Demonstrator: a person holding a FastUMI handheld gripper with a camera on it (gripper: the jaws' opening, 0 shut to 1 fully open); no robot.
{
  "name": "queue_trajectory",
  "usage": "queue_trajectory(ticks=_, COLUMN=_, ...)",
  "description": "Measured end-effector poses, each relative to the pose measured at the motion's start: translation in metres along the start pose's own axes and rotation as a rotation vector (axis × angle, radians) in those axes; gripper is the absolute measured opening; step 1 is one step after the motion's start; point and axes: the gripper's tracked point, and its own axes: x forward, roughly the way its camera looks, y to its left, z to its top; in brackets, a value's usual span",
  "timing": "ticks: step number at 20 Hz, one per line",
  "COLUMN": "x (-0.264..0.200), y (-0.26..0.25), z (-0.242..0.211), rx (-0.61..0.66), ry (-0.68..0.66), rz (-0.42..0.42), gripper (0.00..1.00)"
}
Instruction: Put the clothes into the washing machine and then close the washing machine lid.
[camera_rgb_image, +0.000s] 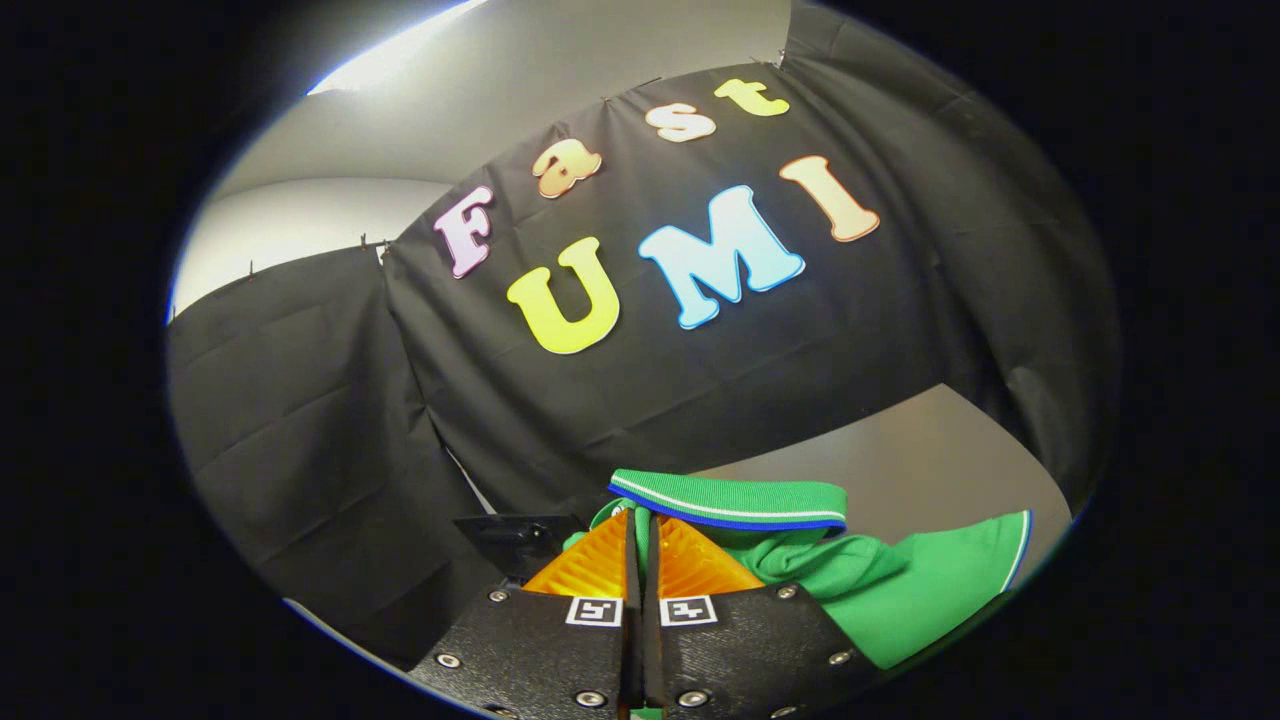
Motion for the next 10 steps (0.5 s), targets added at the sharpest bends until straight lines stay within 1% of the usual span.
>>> queue_trajectory(ticks=10, x=0.011, y=0.092, z=0.007, rx=-0.026, ry=-0.027, rz=0.139, gripper=0.0)
